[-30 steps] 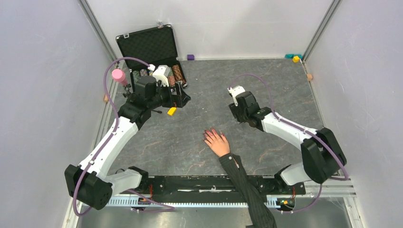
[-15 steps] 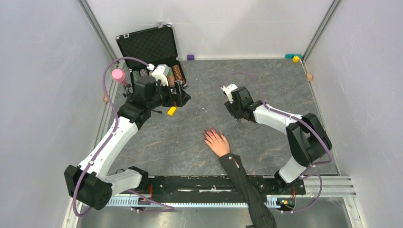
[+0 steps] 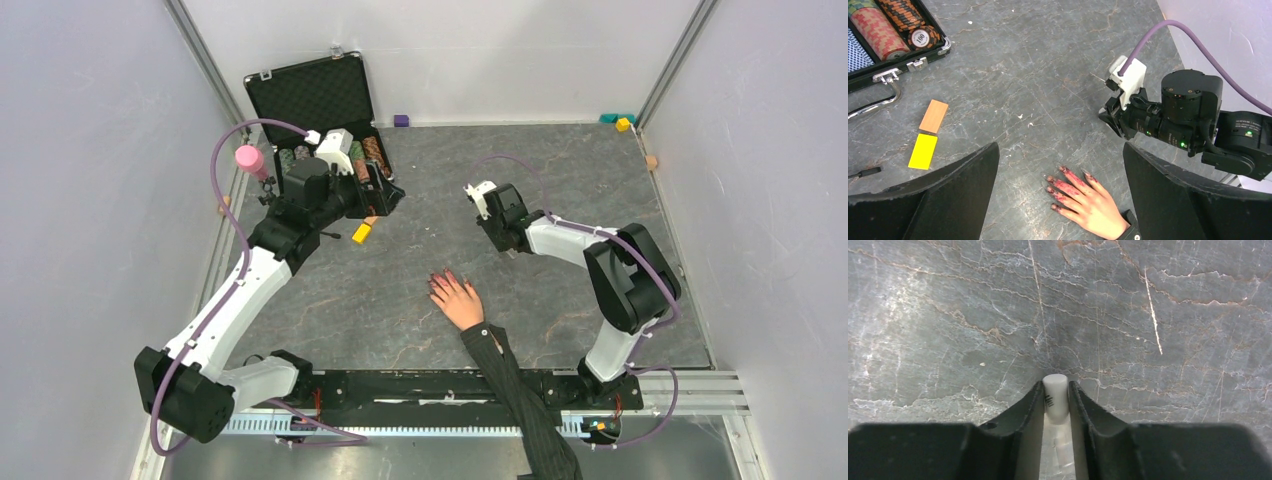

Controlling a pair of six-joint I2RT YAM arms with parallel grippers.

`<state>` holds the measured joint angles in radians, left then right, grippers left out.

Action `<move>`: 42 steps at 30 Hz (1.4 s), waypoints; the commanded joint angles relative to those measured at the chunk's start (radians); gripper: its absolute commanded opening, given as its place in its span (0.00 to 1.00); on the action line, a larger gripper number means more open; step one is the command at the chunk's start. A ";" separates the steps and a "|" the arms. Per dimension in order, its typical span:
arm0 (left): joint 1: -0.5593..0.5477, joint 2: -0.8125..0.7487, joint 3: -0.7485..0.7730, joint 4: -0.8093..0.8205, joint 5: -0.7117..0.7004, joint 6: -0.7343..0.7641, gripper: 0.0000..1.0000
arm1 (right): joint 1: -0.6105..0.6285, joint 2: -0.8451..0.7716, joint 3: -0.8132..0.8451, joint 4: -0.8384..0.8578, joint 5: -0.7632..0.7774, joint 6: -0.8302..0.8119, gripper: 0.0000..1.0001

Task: Paint the nails
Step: Pick up the nail polish bottle from the center of the board.

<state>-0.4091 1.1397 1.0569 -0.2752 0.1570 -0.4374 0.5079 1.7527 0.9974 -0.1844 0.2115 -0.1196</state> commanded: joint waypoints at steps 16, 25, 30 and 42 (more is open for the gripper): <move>-0.096 0.077 0.041 0.180 0.001 -0.150 1.00 | -0.008 -0.276 -0.082 0.080 -0.064 0.049 0.00; -0.157 0.195 0.169 0.110 0.172 -0.124 1.00 | 0.027 -0.503 -0.124 0.133 -0.132 0.095 0.00; -0.158 0.160 0.126 0.140 0.292 -0.041 1.00 | 0.064 -0.582 -0.110 0.205 -0.201 0.172 0.00; -0.156 -0.075 -0.040 0.381 0.497 0.052 1.00 | 0.084 -0.745 -0.177 0.474 -0.474 0.357 0.00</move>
<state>-0.5632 1.1458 1.0794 -0.0937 0.4816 -0.4194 0.5831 1.0870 0.8654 0.0994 -0.1501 0.1345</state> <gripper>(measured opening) 0.994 0.069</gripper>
